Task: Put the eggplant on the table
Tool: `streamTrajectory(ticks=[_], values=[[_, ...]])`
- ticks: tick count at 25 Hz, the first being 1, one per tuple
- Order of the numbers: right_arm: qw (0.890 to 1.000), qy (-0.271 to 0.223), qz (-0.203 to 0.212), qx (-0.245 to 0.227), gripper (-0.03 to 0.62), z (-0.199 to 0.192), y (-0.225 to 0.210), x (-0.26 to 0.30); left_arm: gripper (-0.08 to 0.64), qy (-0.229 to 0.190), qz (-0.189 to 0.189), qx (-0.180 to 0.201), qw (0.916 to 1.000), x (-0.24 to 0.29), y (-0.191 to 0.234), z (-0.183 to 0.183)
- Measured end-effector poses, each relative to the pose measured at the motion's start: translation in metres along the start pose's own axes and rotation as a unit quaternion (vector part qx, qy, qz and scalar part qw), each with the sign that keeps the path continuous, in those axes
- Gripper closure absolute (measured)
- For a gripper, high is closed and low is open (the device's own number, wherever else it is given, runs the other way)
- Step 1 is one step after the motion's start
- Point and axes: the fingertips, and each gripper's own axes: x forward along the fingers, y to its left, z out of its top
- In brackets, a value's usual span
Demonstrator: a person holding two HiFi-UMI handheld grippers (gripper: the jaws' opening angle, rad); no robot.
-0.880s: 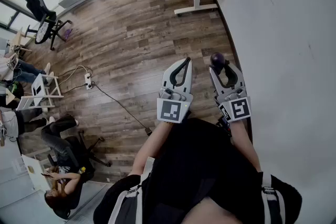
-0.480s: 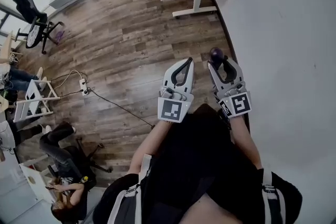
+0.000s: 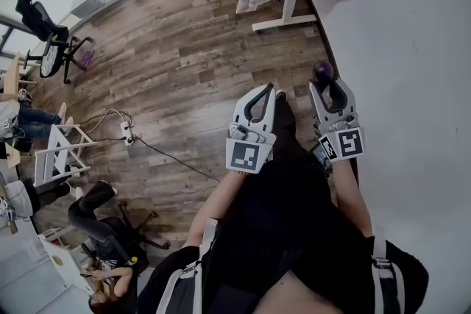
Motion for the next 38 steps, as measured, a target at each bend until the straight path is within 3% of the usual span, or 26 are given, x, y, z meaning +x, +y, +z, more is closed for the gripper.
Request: streamTrajectory(ticks=[8, 13, 16, 18, 25, 31, 35, 38], values=[[1.000, -0.005, 0.005, 0.027, 0.408, -0.019, -0.098, 0.150, 0.571, 0.037, 0.021, 0.025, 0.9988, 0.131, 0.085, -0.026], [0.999, -0.012, 0.001, 0.036, 0.408, -0.015, -0.156, 0.218, 0.571, 0.052, -0.001, 0.036, 0.9980, 0.206, 0.115, -0.032], [0.999, -0.009, -0.005, 0.048, 0.408, -0.026, -0.189, 0.252, 0.571, 0.044, -0.028, 0.031, 0.9982, 0.243, 0.125, -0.035], [0.999, -0.003, -0.007, 0.051, 0.408, -0.037, -0.205, 0.272, 0.571, 0.052, -0.026, 0.033, 0.9978, 0.260, 0.135, -0.041], [0.999, 0.019, -0.002, 0.049, 0.408, -0.063, -0.232, 0.315, 0.571, 0.069, -0.001, 0.022, 0.9974, 0.291, 0.171, -0.064], [0.999, 0.034, 0.007, 0.028, 0.408, -0.073, -0.243, 0.370, 0.571, 0.058, 0.012, 0.017, 0.9981, 0.321, 0.218, -0.073], [0.999, 0.038, 0.011, -0.002, 0.408, -0.070, -0.248, 0.411, 0.571, 0.058, 0.002, 0.005, 0.9983, 0.351, 0.252, -0.088], [0.999, 0.043, 0.005, -0.013, 0.408, -0.063, -0.256, 0.445, 0.571, 0.055, -0.022, 0.021, 0.9980, 0.384, 0.279, -0.091]])
